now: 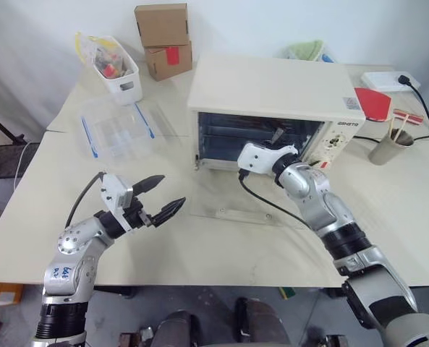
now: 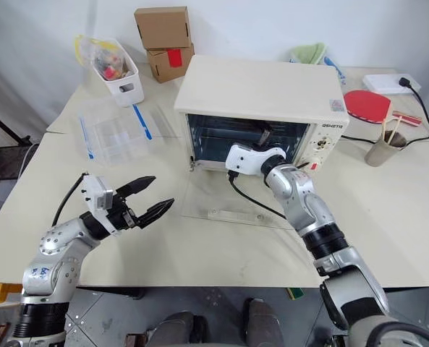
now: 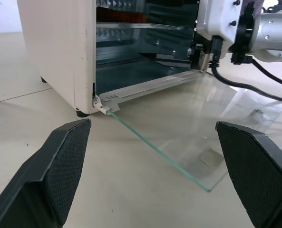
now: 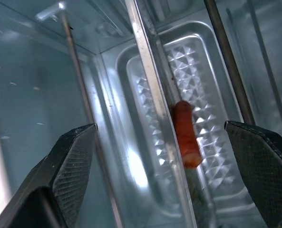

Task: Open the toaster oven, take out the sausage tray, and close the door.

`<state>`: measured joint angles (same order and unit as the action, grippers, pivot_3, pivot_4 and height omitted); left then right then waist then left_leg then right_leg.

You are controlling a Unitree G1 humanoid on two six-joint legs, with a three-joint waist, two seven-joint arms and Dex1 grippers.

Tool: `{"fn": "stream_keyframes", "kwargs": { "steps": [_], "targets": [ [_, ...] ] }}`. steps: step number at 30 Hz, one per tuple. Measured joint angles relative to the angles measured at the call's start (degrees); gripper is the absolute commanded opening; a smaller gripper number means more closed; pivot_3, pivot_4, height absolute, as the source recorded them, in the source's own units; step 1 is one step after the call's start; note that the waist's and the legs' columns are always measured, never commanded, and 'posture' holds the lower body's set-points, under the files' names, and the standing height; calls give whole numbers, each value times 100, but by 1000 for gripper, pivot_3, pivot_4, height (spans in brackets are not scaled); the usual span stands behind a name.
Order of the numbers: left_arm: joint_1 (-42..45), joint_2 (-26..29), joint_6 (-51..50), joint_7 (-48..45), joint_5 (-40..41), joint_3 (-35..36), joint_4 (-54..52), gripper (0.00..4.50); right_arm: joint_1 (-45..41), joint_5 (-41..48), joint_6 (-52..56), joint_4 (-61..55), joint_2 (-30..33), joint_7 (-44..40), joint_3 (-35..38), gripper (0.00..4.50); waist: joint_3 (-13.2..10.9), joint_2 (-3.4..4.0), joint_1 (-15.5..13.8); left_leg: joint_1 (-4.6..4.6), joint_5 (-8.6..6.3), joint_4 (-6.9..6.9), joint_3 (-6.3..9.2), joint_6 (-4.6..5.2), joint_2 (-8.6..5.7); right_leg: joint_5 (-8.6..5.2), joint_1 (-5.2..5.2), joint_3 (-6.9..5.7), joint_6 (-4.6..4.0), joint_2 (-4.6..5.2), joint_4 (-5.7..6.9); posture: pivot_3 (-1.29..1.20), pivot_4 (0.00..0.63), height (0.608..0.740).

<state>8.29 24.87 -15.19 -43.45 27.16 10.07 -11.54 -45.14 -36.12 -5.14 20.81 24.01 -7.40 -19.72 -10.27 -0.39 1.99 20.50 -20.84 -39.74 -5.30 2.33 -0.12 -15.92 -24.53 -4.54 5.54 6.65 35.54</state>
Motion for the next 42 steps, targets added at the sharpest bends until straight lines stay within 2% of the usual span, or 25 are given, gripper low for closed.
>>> {"fn": "stream_keyframes", "kwargs": {
  "steps": [8,16,20,21,23,28,29,30,31,36,42],
  "targets": [
    [263,-21,-20,37,-1,-195,-9,4459,-607,-209,-484,1124,-281,423,-283,4500,0,1,24,1,0,0,0,-1,0,0,0,-1,0,0,0,0,150,740],
    [748,-128,101,-91,-27,-456,254,4459,-824,-327,-615,1673,-332,703,-320,4500,0,1,27,2,1,0,-1,-1,0,0,0,-2,0,-1,-1,0,150,740],
    [865,-157,192,-195,-37,-479,483,4500,-838,-365,-616,1751,-309,733,-319,3677,-1,1,60,2,2,3,0,-2,2,0,0,-3,0,-3,0,0,150,740],
    [898,-161,211,-209,-37,-489,527,4500,-840,-366,-615,1751,-307,731,-319,3207,-1,1,62,2,2,2,0,-3,2,0,0,-4,0,-3,-1,0,150,740],
    [946,-182,231,-247,-38,-502,581,4500,-854,-351,-609,1751,-307,672,-316,2660,-1,1,77,2,2,2,0,-3,2,0,0,-3,0,-3,-1,0,150,740],
    [1140,-260,328,-256,-54,-603,783,4500,-945,-322,-607,1749,-302,603,-298,724,-1,1,108,2,2,2,0,-3,2,0,0,-3,0,-3,0,0,150,740],
    [1159,-276,337,-258,-54,-618,794,4500,-966,-322,-613,1745,-292,607,-296,540,-1,1,111,2,2,2,1,-3,2,0,0,-3,0,-3,0,0,150,740],
    [1196,-316,344,-259,-55,-633,811,4500,-983,-351,-623,1738,-268,579,-302,164,-1,1,113,2,2,2,1,-3,3,0,0,-3,0,-3,-1,0,150,740],
    [1290,-372,358,-271,-56,-672,875,4500,-989,-429,-632,1735,-218,548,-337,25,0,-1,108,2,2,0,3,-3,3,0,3,-6,0,-3,0,0,150,740],
    [1881,-415,495,-416,-107,-736,1402,4500,-1000,-534,-630,1723,-199,543,-358,4,1,-3,98,4,4,-6,3,-4,3,0,4,-7,0,-3,0,0,150,740],
    [3122,-493,752,-733,-111,-664,2564,4500,-996,-566,-687,1677,-179,546,-359,4,0,-4,106,11,4,-2,5,-4,2,0,0,-18,0,-8,-2,0,150,740]
  ]
}}
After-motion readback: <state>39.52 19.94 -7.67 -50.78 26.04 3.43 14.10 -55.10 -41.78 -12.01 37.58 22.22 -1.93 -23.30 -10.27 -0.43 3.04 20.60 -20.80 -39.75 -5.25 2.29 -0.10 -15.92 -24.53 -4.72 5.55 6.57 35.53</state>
